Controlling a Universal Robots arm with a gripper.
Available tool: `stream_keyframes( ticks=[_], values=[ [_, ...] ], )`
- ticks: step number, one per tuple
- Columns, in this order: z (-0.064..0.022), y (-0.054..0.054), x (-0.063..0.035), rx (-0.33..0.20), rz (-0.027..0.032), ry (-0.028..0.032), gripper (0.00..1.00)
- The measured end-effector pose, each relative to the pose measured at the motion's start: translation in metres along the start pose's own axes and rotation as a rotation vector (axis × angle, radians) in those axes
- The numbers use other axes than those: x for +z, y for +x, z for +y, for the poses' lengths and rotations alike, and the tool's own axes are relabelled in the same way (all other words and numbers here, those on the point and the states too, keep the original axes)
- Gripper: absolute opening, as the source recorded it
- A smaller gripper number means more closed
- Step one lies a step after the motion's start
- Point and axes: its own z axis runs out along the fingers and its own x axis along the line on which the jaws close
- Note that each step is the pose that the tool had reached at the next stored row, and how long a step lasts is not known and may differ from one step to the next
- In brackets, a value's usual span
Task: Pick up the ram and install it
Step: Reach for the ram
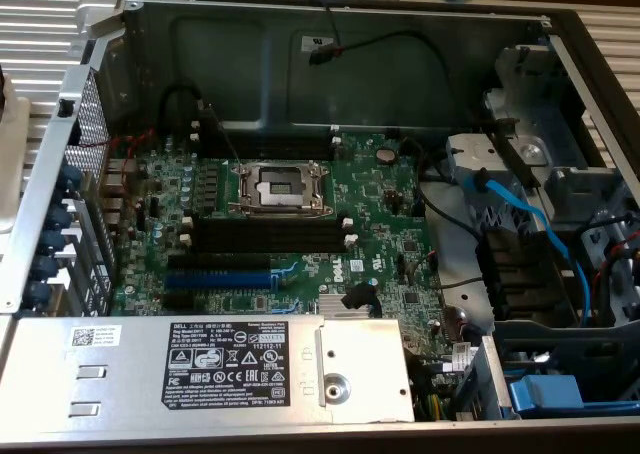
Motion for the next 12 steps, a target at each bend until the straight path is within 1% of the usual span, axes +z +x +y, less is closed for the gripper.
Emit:
stream_keyframes(
  ticks=[4,12],
  values=[
    [-0.0011,0.014,-0.0028,0.000,-0.0048,-0.0003,0.10],
    [-0.0031,0.047,-0.0105,0.000,-0.0055,-0.0004,0.10]
  ],
)
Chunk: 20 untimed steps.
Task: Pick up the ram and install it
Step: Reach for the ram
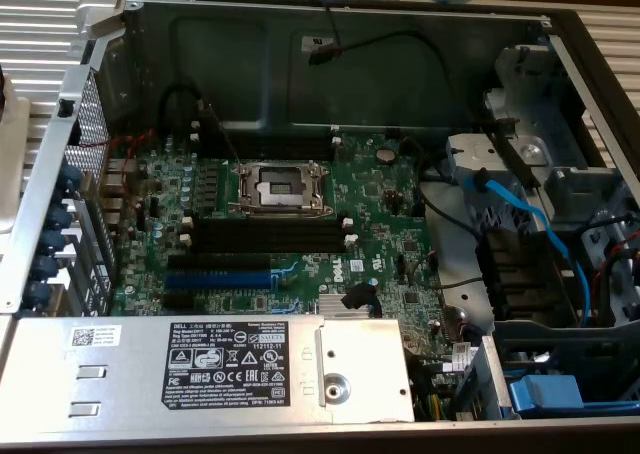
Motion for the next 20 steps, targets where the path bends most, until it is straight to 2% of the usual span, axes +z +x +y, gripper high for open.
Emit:
stream_keyframes(
  ticks=[9,11,14,18,19,20],
  values=[
    [-0.0007,0.041,-0.0071,0.001,0.0004,-0.0055,0.10],
    [-0.0014,0.049,-0.0086,0.002,0.0010,-0.0125,0.10],
    [-0.0024,0.063,-0.0109,0.005,0.0019,-0.0262,0.10],
    [-0.0034,0.080,-0.0139,0.006,0.0027,-0.0346,0.10],
    [-0.0035,0.084,-0.0144,0.007,0.0056,-0.0367,0.10],
    [-0.0035,0.085,-0.0147,0.007,0.0124,-0.0383,0.10]
  ],
)
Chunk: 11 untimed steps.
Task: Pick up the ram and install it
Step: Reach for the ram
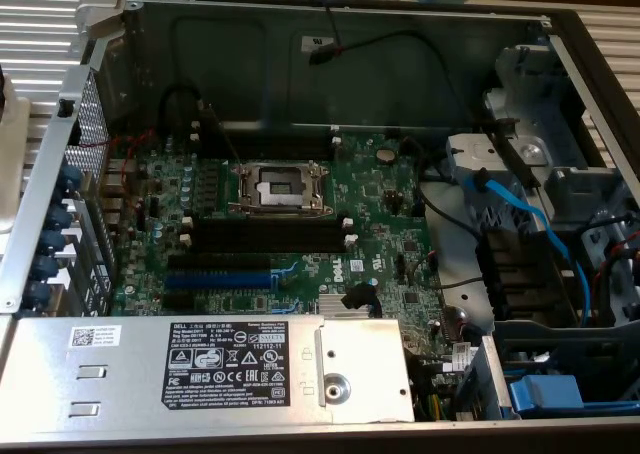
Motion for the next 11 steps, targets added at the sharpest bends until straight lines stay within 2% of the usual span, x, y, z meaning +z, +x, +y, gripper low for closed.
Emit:
stream_keyframes(
  ticks=[2,5,7,11],
  values=[
    [0.0015,0.003,-0.0006,0.000,0.0170,0.0004,0.10],
    [0.0058,0.011,-0.0017,0.001,0.0322,0.0015,0.10],
    [0.0093,0.017,-0.0024,0.001,0.0357,0.0017,0.10],
    [0.0169,0.031,-0.0041,0.001,0.0388,0.0019,0.10]
  ],
)
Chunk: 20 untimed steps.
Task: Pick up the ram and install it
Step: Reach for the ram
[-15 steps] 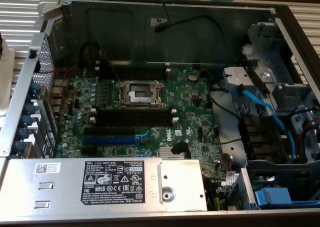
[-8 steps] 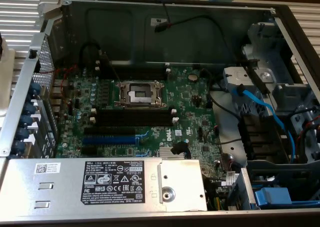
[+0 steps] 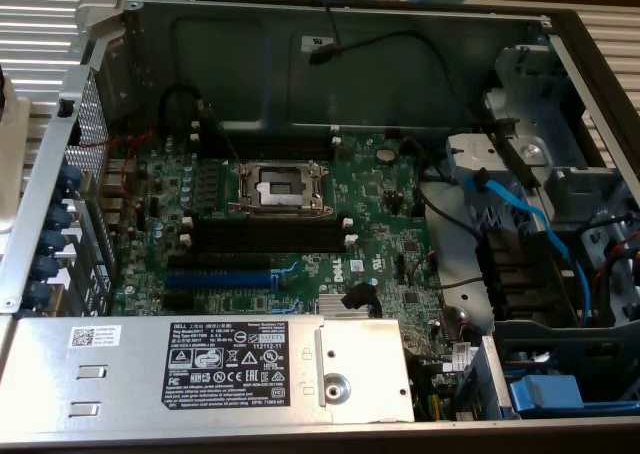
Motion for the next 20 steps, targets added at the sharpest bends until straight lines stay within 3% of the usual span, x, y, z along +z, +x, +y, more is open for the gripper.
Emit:
stream_keyframes(
  ticks=[5,15,20],
  values=[
    [0.0087,0.020,-0.0013,0.000,0.0011,0.0001,0.10],
    [0.0148,0.062,-0.0063,0.000,0.0041,0.0003,0.10],
    [0.0150,0.064,-0.0064,0.000,0.0122,-0.0003,0.10]
  ],
)
